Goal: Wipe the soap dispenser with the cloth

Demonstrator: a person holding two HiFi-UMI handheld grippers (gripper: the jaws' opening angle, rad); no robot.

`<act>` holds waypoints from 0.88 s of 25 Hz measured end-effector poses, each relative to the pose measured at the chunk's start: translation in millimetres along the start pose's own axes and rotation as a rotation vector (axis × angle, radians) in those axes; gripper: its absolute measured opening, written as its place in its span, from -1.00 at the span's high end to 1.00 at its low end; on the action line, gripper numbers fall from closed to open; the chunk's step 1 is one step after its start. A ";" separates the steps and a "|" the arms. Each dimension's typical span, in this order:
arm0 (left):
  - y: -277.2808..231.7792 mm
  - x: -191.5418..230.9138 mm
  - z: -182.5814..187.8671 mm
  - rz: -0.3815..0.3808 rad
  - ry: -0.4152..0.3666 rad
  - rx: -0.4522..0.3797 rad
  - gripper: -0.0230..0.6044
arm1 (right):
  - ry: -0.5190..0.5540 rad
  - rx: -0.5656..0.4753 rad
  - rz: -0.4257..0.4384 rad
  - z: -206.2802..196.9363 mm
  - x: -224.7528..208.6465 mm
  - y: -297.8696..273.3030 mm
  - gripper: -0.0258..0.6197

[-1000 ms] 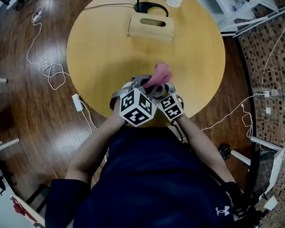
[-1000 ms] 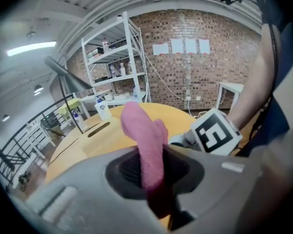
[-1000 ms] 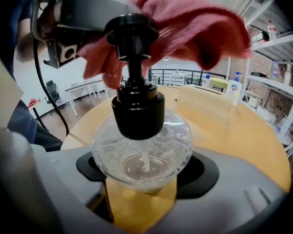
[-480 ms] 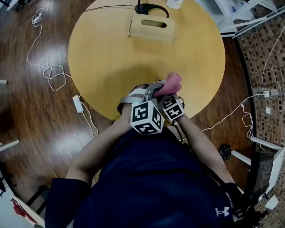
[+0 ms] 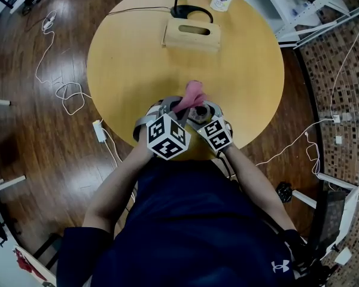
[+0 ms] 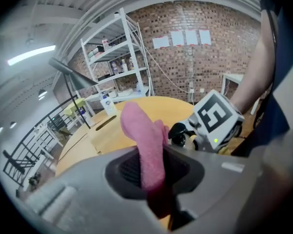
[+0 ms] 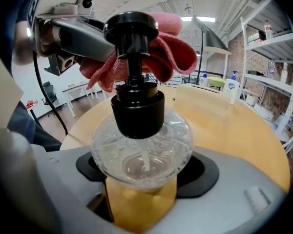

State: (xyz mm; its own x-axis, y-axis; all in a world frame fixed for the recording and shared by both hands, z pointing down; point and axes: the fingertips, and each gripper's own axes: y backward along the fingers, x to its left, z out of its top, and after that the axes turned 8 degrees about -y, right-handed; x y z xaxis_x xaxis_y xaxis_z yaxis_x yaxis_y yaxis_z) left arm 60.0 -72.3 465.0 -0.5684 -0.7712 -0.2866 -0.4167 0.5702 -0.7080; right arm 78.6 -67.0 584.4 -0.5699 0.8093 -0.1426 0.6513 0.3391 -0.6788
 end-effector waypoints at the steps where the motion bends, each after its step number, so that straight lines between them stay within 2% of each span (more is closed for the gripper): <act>1: 4.4 2.6 0.5 0.008 0.015 -0.011 0.70 | 0.000 0.000 0.000 0.3 -0.2 -0.1 -0.24; 3: 18.5 4.0 16.1 0.022 0.022 -0.073 0.70 | 0.003 -0.004 0.000 1.0 0.6 1.0 -0.24; 5: 28.5 -6.4 42.6 0.004 -0.033 -0.147 0.70 | 0.006 -0.011 -0.002 2.5 1.4 2.4 -0.24; 7: 21.8 -25.9 57.5 -0.039 -0.128 -0.157 0.70 | 0.007 -0.012 -0.004 3.0 0.8 3.0 -0.24; 9: 6.4 -38.9 55.0 -0.061 -0.170 -0.135 0.70 | 0.004 -0.003 -0.003 2.2 1.2 1.6 -0.24; 11: -0.6 -38.9 48.2 -0.054 -0.129 -0.141 0.70 | 0.004 0.006 0.001 1.8 2.8 -0.5 -0.24; 13: -0.9 -26.7 37.7 -0.015 -0.091 -0.129 0.70 | 0.007 0.009 0.000 1.8 2.0 -1.4 -0.24; 15: -3.6 -6.7 12.7 0.040 -0.064 -0.050 0.70 | 0.006 0.009 -0.002 0.8 -0.5 -1.1 -0.24; 17: -5.9 8.4 -19.0 0.061 -0.013 0.052 0.70 | 0.003 0.011 -0.001 -0.5 -2.0 -0.5 -0.24; 19: -6.1 9.3 -35.9 0.042 0.023 0.108 0.70 | 0.002 0.010 -0.001 -0.7 -2.8 0.9 -0.24; 22: -17.1 -11.1 -29.6 -0.027 0.016 0.105 0.70 | -0.002 0.006 -0.004 -1.2 -3.8 3.0 -0.24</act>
State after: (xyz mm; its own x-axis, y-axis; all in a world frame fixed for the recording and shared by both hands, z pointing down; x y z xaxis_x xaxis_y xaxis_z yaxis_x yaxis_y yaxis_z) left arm 52.4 -65.2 499.4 -0.5697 -0.7809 -0.2562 -0.3558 0.5154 -0.7795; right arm 83.3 -68.5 583.8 -0.5733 0.8071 -0.1411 0.6463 0.3396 -0.6834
